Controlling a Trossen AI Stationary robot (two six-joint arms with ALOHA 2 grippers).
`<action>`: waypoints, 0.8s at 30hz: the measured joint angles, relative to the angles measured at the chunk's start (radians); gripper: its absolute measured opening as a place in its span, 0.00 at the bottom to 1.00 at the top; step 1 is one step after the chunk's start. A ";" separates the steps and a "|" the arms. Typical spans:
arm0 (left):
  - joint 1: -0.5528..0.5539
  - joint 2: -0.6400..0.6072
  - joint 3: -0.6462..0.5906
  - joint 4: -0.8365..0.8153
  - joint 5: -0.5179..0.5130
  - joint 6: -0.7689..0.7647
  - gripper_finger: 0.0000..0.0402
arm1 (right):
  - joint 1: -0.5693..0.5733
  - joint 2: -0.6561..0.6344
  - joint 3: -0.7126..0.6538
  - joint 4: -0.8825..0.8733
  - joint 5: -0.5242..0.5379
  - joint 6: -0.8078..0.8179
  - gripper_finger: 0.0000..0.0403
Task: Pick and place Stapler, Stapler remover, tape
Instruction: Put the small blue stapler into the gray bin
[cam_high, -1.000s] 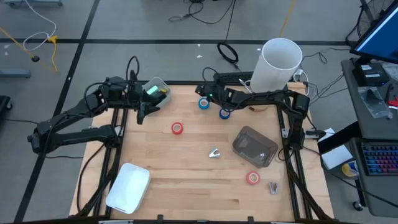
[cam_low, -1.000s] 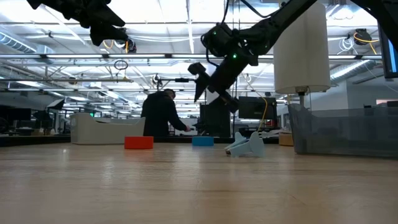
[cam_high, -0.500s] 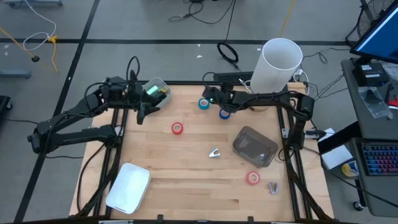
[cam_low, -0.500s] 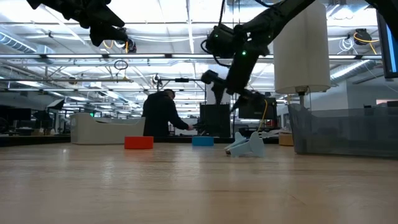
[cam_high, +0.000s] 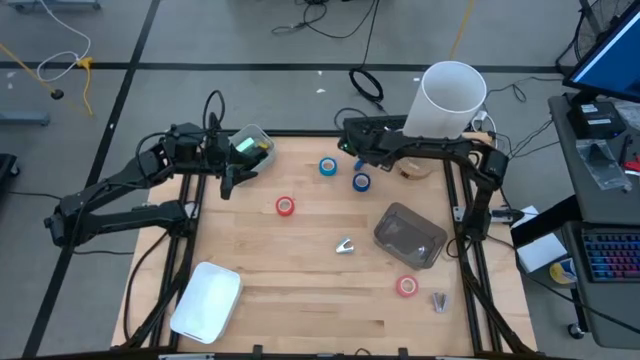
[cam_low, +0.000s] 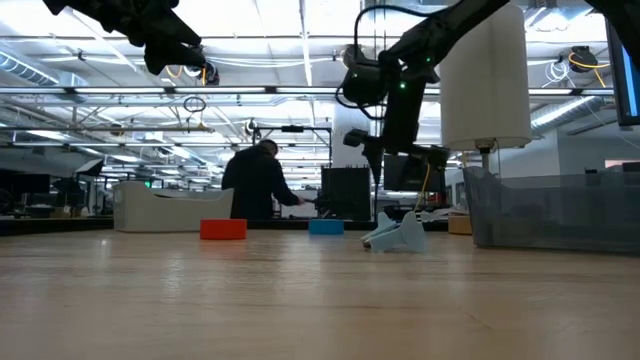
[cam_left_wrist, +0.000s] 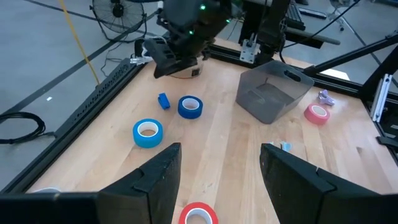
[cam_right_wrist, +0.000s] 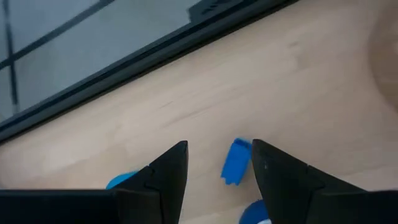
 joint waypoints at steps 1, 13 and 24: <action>0.000 0.000 0.000 0.000 0.000 0.000 0.54 | -0.006 0.000 0.000 -0.021 0.000 0.011 0.42; 0.000 0.000 0.000 0.006 -0.044 0.000 0.54 | -0.033 0.000 0.000 -0.055 -0.062 0.031 0.42; 0.000 0.000 0.000 0.020 -0.052 0.004 0.54 | -0.061 0.117 0.001 0.032 -0.186 0.035 0.42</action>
